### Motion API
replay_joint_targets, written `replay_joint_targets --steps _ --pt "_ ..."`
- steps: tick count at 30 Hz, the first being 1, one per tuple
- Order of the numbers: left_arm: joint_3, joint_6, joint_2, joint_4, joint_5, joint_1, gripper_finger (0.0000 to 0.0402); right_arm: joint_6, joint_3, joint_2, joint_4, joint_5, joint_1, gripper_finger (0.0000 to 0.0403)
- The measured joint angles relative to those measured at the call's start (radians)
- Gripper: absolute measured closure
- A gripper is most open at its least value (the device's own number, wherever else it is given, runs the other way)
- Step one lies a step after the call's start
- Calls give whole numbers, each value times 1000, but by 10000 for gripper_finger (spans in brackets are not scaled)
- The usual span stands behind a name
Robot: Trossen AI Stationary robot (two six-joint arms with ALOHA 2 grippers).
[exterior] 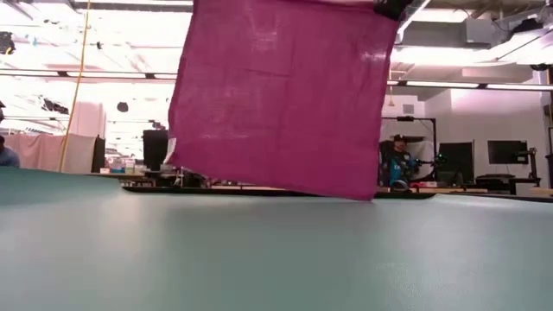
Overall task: Roll towel into tight, uniform cylinder
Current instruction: Fold the pink towel
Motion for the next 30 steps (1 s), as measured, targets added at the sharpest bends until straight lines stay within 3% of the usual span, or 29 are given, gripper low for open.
replay_joint_targets --steps 3,8,11,13,16,22,30 --pt "0 5 12 9 60 84 401 -193 0 0 210 -98 -76 403" --pt "0 62 29 6 69 172 401 -491 0 -1 644 -274 -140 403" --pt "0 48 31 -11 76 193 401 -524 0 -2 730 -317 -133 403" --pt "0 25 31 -43 84 198 401 -500 0 -2 689 -317 -111 403" --pt "0 -35 25 -140 104 197 401 -375 0 -2 507 -313 -61 403" --pt "-43 -283 16 -386 270 189 401 62 -81 -1 85 -314 109 403" --pt "-315 -557 -116 -569 309 20 401 649 -249 2 -193 -349 493 403"
